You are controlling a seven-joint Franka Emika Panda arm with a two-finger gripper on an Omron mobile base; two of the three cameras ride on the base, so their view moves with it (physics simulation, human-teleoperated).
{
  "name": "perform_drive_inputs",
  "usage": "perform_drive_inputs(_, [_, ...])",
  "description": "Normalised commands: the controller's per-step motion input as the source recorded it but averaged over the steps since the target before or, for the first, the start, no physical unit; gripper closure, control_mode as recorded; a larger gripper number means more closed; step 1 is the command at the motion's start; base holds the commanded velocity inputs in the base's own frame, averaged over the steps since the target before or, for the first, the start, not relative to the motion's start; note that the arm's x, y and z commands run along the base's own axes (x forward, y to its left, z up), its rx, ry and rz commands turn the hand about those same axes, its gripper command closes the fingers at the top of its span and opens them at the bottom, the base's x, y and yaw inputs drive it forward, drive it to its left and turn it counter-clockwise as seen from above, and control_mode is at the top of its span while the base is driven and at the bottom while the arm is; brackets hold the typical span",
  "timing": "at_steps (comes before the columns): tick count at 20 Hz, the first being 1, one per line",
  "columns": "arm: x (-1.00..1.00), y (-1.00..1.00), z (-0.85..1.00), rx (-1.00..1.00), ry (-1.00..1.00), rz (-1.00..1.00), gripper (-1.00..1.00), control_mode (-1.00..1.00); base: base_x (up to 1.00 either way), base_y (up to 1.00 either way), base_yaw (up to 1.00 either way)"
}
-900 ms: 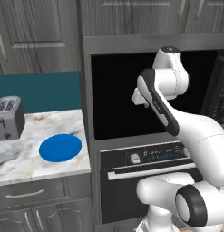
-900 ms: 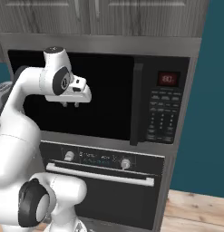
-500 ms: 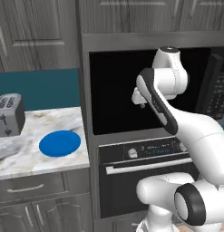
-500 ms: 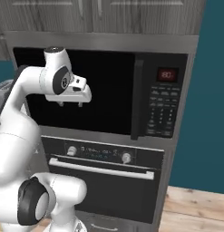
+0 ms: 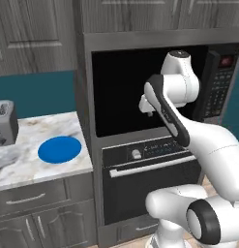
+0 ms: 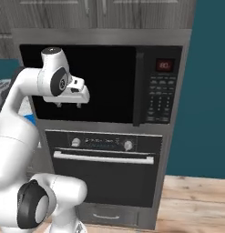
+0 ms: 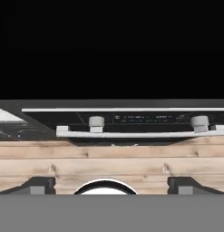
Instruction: Take the baked cake out of the oven and place it on the plate for cooling. Then close the oven door.
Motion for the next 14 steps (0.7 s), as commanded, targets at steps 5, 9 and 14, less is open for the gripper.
perform_drive_inputs(5, [0.00, 0.00, 0.00, 0.00, 0.00, 0.00, -1.00, 1.00, 0.00, 0.69, -0.56])
perform_drive_inputs(9, [0.00, 0.00, 0.00, 0.00, 0.00, 0.00, -1.00, 1.00, 0.00, 0.55, -0.64])
perform_drive_inputs(14, [0.00, 0.00, 0.00, 0.00, 0.00, 0.00, -1.00, 1.00, 0.00, 0.43, -0.61])
